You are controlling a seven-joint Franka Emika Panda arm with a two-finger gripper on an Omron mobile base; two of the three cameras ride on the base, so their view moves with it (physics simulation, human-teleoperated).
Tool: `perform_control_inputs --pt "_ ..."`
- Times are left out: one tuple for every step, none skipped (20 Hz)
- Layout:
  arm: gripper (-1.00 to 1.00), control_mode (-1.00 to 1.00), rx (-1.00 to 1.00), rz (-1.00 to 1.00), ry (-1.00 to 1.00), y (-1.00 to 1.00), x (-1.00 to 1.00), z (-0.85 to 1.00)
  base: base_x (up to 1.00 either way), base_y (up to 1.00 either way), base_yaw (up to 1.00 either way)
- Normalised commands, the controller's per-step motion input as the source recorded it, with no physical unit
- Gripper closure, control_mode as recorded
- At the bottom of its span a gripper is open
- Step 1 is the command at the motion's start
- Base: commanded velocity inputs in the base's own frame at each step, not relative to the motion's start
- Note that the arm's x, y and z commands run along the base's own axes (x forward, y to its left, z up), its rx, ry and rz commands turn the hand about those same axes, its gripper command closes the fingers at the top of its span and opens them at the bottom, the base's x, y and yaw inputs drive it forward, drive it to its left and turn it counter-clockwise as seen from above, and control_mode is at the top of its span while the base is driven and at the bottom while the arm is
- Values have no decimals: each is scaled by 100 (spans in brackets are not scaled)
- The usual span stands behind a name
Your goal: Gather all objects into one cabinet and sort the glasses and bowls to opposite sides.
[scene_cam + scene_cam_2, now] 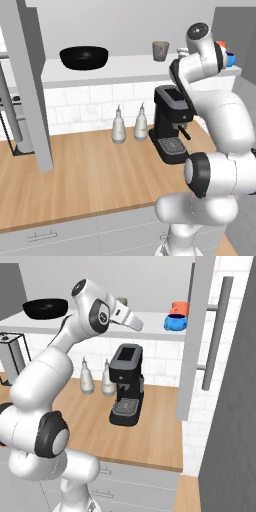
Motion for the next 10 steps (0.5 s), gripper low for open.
perform_control_inputs --pt "-100 -100 0 6 0 85 0 4 0 0 0" --pt "-100 -100 0 11 0 78 0 1 0 0 0" --pt "-100 -100 2 15 0 77 0 3 0 0 0" --pt "-100 -100 3 16 0 76 0 5 0 0 0" --pt "-100 -100 3 16 0 73 0 4 0 0 0" --pt "-100 -100 6 18 0 66 0 9 0 0 0" --pt "-100 -100 9 19 0 57 0 12 0 0 0" --pt "-100 -100 12 21 0 44 0 14 0 0 0" --pt "-100 -100 15 22 0 26 9 15 0 0 0" --pt "-100 -100 17 25 -2 11 9 8 0 0 0"
